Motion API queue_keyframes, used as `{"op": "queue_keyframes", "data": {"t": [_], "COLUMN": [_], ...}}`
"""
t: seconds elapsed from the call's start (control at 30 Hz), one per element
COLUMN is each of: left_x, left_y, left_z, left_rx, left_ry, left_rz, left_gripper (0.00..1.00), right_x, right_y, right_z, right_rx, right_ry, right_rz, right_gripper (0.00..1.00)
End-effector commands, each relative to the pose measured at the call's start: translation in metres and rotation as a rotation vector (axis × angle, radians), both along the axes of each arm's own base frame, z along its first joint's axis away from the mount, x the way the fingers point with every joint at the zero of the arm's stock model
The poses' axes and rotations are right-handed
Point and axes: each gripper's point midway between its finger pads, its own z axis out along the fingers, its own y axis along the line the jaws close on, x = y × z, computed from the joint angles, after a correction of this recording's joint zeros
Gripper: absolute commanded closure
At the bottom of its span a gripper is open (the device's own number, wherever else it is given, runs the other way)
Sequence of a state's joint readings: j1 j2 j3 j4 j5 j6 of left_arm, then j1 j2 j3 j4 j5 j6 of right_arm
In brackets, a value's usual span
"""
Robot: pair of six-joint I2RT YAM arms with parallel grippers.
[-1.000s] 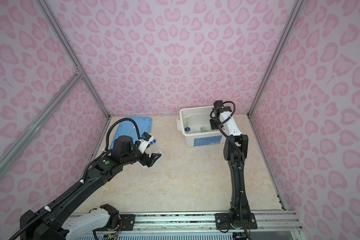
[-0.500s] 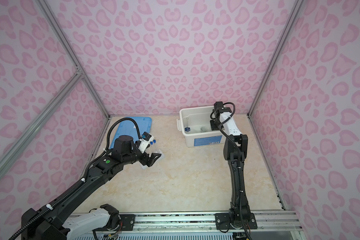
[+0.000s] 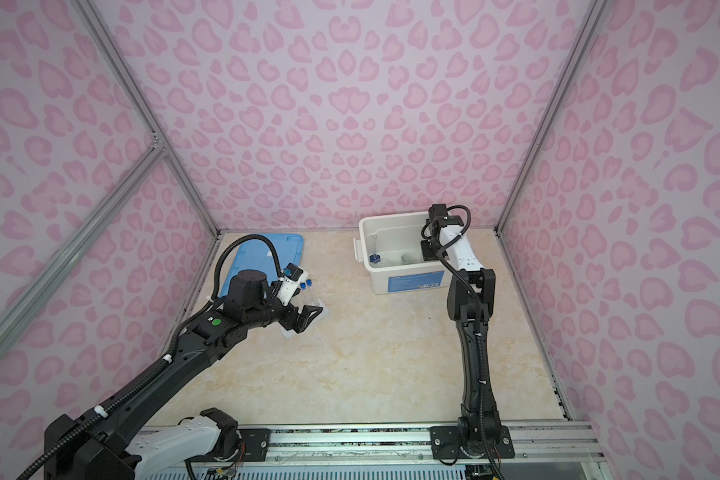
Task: Organize the chemistry lab equipment
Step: 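Lower the clear cup into the bin with the right gripper, then open the right gripper and raise it out of the bin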
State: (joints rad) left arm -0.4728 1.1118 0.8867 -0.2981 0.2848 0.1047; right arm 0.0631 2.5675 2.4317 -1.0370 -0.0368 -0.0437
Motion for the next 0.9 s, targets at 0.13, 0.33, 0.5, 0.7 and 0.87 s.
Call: {"op": "queue_keyframes", "data": {"t": [0.13,0.33,0.5,0.7,0.87], "left_x": [0.004,0.004,0.002,0.000,-0.002], "left_y": [-0.003,-0.003,-0.002,-0.001,-0.001], "left_z": [0.009,0.010,0.012,0.015,0.019], "left_rx": [-0.015,-0.019,-0.024,-0.032,-0.037], "left_ry": [-0.023,-0.027,-0.030,-0.039,-0.048], "left_rz": [-0.011,-0.012,-0.011,-0.010,-0.011], "left_gripper": [0.06,0.06,0.06,0.06,0.06], "right_x": [-0.005,-0.005,-0.004,-0.003,-0.003], "right_y": [0.002,0.002,0.002,0.003,0.004], "right_z": [-0.020,-0.014,-0.005,0.010,0.030], "right_rx": [0.011,0.010,0.011,0.013,0.013], "right_ry": [0.047,0.040,0.025,0.003,-0.023], "right_rz": [0.002,0.003,0.005,0.011,0.017], "right_gripper": [0.97,0.90,0.84,0.80,0.77]}}
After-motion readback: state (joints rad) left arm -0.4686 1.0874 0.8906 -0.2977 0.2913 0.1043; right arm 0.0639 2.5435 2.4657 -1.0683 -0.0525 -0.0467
